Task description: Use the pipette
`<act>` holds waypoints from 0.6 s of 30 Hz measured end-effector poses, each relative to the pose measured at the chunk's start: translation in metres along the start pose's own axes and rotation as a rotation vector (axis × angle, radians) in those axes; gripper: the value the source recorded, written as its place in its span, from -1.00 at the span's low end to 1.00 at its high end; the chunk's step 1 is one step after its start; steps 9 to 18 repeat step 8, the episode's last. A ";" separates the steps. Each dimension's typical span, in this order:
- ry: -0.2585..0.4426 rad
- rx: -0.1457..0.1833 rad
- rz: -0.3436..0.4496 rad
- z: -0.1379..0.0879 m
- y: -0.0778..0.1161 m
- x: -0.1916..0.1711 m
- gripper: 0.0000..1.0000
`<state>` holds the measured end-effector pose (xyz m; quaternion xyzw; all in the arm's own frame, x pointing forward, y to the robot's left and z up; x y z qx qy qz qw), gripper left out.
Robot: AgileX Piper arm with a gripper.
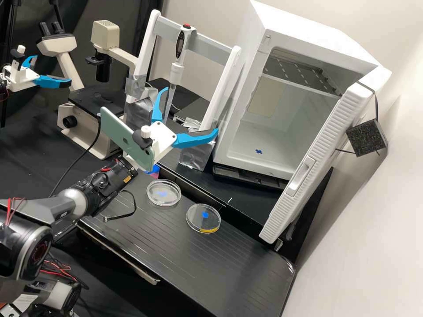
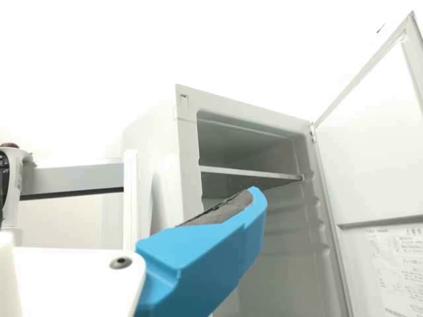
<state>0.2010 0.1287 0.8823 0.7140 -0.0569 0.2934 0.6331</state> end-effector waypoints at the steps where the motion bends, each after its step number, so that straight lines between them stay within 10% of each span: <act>1: -0.001 -0.001 -0.002 0.000 -0.001 0.000 1.00; 18: 0.007 -0.024 -0.044 0.003 -0.010 0.001 1.00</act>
